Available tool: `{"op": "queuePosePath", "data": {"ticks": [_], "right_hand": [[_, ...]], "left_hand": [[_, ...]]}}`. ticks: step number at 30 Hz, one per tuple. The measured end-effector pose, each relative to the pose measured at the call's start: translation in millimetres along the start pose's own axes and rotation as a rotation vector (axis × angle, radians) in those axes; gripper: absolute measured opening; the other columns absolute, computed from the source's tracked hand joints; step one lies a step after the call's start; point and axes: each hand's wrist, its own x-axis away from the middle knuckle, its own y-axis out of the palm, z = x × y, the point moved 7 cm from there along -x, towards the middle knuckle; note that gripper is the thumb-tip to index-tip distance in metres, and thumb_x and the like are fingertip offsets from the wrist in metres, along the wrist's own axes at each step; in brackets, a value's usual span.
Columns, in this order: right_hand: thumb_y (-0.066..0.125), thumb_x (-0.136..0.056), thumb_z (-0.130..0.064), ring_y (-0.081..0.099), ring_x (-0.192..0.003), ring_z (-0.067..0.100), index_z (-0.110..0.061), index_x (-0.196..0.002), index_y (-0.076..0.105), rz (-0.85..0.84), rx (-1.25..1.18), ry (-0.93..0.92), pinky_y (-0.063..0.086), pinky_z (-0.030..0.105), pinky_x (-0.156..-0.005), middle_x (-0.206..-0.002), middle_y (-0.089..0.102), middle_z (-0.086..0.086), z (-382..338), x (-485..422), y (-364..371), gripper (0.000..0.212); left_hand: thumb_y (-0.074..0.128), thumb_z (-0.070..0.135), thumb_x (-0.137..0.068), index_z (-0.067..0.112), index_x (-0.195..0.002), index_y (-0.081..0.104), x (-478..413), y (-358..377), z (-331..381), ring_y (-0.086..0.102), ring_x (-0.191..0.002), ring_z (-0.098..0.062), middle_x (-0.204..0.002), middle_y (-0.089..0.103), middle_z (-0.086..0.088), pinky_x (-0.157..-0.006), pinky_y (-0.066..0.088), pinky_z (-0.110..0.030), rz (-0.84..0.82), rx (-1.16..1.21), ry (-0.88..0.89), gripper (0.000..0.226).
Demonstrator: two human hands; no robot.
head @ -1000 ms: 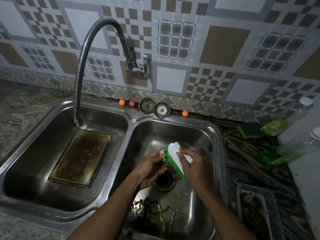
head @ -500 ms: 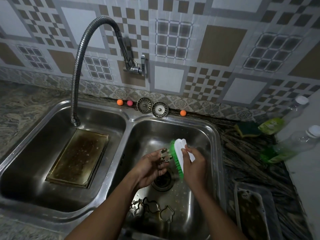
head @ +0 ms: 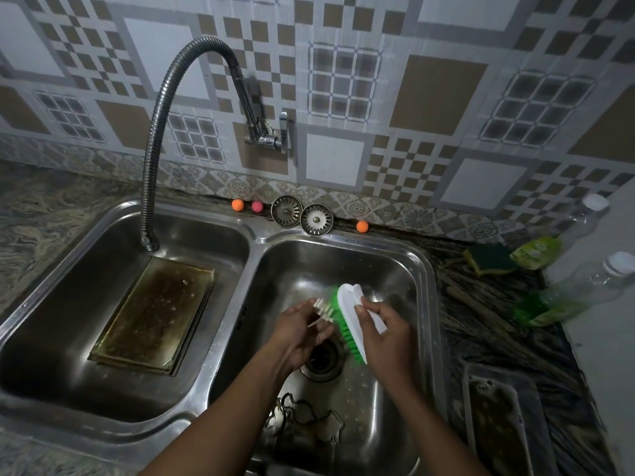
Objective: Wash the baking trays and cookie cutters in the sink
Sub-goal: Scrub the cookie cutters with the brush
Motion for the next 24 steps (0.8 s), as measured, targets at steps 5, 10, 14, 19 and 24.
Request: {"op": "queuePosePath", "data": {"ticks": [5, 10, 14, 19, 24], "right_hand": [[0.07, -0.088, -0.022, 0.06, -0.104, -0.009, -0.026, -0.103, 0.073, -0.066, 0.108, -0.093, 0.043, 0.006, -0.085, -0.105, 0.069, -0.019, 1.5, 9.2, 11.0, 0.015], [0.069, -0.089, -0.017, 0.058, -0.101, -0.014, -0.018, -0.101, 0.074, -0.024, 0.113, -0.099, 0.04, 0.002, -0.082, -0.102, 0.07, -0.013, -1.4, 3.9, 8.8, 0.013], [0.071, -0.087, -0.016, 0.057, -0.097, -0.016, -0.017, -0.1, 0.075, -0.059, 0.189, -0.138, 0.04, 0.001, -0.079, -0.097, 0.068, -0.016, -2.5, -2.3, 6.2, 0.013], [0.072, -0.086, -0.014, 0.056, -0.092, -0.017, -0.013, -0.097, 0.076, -0.029, 0.264, -0.218, 0.04, 0.002, -0.075, -0.095, 0.066, -0.017, -14.3, -7.0, 3.1, 0.012], [0.072, -0.086, -0.014, 0.059, -0.088, -0.01, -0.013, -0.097, 0.076, -0.054, 0.271, -0.212, 0.038, -0.001, -0.075, -0.096, 0.07, -0.012, -19.4, -12.8, 9.0, 0.011]], "left_hand": [[0.058, 0.023, -0.098, -0.001, -0.102, 0.068, -3.7, 0.1, 5.7, 0.069, -0.076, -0.028, -0.095, 0.072, -0.02, -0.081, 0.056, -0.043, 0.085, -0.04, 0.07, 0.026], [0.054, 0.02, -0.099, -0.001, -0.116, 0.067, 1.7, 4.5, 1.0, 0.068, -0.105, -0.029, -0.116, 0.069, -0.021, -0.098, 0.053, -0.043, -0.14, -0.014, 0.041, 0.03], [0.062, 0.009, -0.089, -0.001, -0.125, 0.062, 4.1, -2.0, 1.7, 0.06, -0.121, -0.032, -0.126, 0.064, -0.021, -0.102, 0.049, -0.045, -0.247, -0.019, 0.016, 0.037], [0.062, 0.007, -0.088, -0.001, -0.126, 0.062, 5.8, -4.1, 0.9, 0.061, -0.119, -0.034, -0.128, 0.062, -0.024, -0.099, 0.049, -0.045, -0.279, 0.015, -0.01, 0.039], [0.063, 0.012, -0.086, 0.0, -0.121, 0.065, 12.3, 0.1, 3.7, 0.066, -0.107, -0.031, -0.122, 0.066, -0.022, -0.09, 0.057, -0.036, -0.286, -0.031, 0.004, 0.037]]}}
